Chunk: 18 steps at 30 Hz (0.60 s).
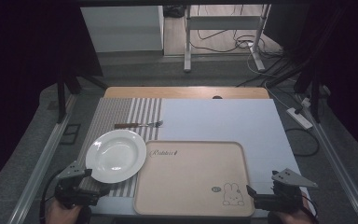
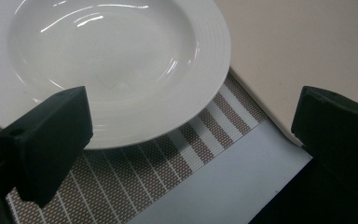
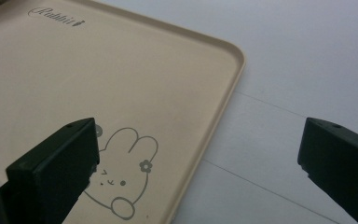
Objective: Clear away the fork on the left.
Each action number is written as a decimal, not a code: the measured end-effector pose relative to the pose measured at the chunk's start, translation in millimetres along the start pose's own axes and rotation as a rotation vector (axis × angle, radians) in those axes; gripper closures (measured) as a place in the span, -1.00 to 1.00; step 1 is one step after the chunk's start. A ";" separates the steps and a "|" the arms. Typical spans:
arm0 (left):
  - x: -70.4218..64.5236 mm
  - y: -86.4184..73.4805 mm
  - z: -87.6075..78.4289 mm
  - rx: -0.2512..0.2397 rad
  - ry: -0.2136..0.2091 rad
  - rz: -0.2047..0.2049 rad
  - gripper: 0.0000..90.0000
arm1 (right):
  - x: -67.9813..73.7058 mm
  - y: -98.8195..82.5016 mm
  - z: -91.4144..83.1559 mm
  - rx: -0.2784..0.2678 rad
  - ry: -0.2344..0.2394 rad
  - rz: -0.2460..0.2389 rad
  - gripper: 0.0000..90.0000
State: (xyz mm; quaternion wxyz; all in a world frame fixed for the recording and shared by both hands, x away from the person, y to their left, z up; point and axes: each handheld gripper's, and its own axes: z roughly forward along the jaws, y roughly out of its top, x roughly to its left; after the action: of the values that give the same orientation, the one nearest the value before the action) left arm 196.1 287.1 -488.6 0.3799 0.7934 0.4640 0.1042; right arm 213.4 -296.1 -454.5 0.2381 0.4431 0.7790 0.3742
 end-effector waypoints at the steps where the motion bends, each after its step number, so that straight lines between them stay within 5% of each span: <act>1: 0.1 -0.3 -0.4 -0.006 -0.005 -0.001 -1.00 | -0.1 0.0 0.1 0.000 0.002 0.000 -1.00; 18: 2.6 0.2 0.7 0.003 -0.026 -0.014 -1.00 | 1.4 0.5 1.5 0.010 0.010 -0.021 -1.00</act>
State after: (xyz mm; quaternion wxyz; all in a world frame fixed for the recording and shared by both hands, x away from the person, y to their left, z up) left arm 198.0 288.8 -489.5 0.3854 0.7920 0.4648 0.0905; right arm 214.1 -294.2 -455.1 0.2360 0.4342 0.7867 0.3700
